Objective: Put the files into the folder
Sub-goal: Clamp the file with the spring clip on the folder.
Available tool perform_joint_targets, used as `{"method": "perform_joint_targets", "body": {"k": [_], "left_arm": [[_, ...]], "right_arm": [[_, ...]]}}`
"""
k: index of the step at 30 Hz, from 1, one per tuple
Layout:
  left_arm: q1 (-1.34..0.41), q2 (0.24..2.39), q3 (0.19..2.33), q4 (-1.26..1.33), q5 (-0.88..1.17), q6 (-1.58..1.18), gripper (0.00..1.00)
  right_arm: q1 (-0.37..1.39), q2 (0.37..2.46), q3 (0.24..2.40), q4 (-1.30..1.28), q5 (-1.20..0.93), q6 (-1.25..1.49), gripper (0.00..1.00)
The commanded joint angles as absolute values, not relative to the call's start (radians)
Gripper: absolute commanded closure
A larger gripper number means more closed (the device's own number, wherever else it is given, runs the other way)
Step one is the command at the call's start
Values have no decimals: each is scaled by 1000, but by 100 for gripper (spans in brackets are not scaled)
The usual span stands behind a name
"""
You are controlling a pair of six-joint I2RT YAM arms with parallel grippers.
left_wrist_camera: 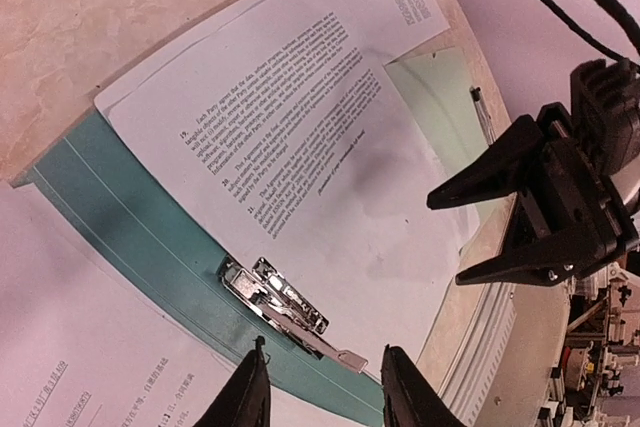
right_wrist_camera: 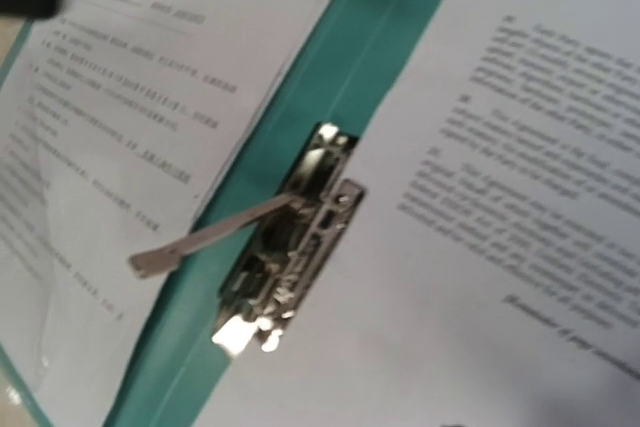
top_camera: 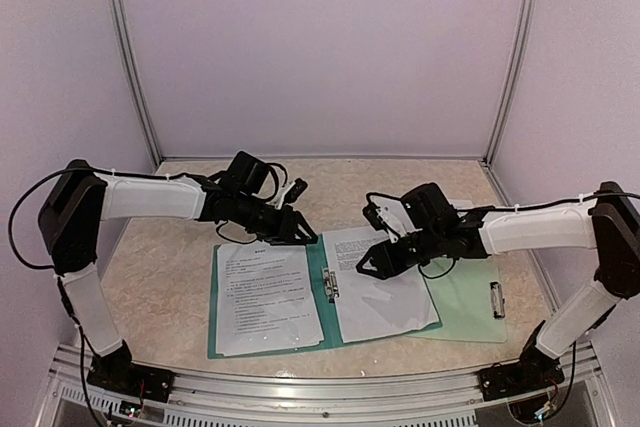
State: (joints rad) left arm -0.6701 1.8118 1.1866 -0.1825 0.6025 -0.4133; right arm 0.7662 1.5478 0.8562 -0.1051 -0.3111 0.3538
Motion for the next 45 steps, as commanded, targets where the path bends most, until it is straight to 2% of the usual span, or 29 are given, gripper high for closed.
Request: {"method": "perform_joint_targets", "body": {"k": [1,8,12,17,25,35,45], "left_arm": [[-668,1907,1270,-307,619,-369,63],[-654,1976,1361,-435,661,-424,62],[-668,2007,1441,-559,607,-445,62],[-698,2048,1566,-732,429,-447,63],[-739,2176,1778,-952,390,-545,64],[-762,2340,1976,-1105,404,-652,65],[-772,2404,2047,-1153,409,-684,69]], "right_arm": [[799,1523,876,-99,-303,366,53],[848,1545,932,-121,-254,367,56],[848,1554,937,-130,-229,362,57],[850,1551,919,-121,-209,362,59],[850,1492,839,-42,-180,373,62],[850,1405,722,46,-162,364,64],[850,1397,684,90,-189,369,64]]}}
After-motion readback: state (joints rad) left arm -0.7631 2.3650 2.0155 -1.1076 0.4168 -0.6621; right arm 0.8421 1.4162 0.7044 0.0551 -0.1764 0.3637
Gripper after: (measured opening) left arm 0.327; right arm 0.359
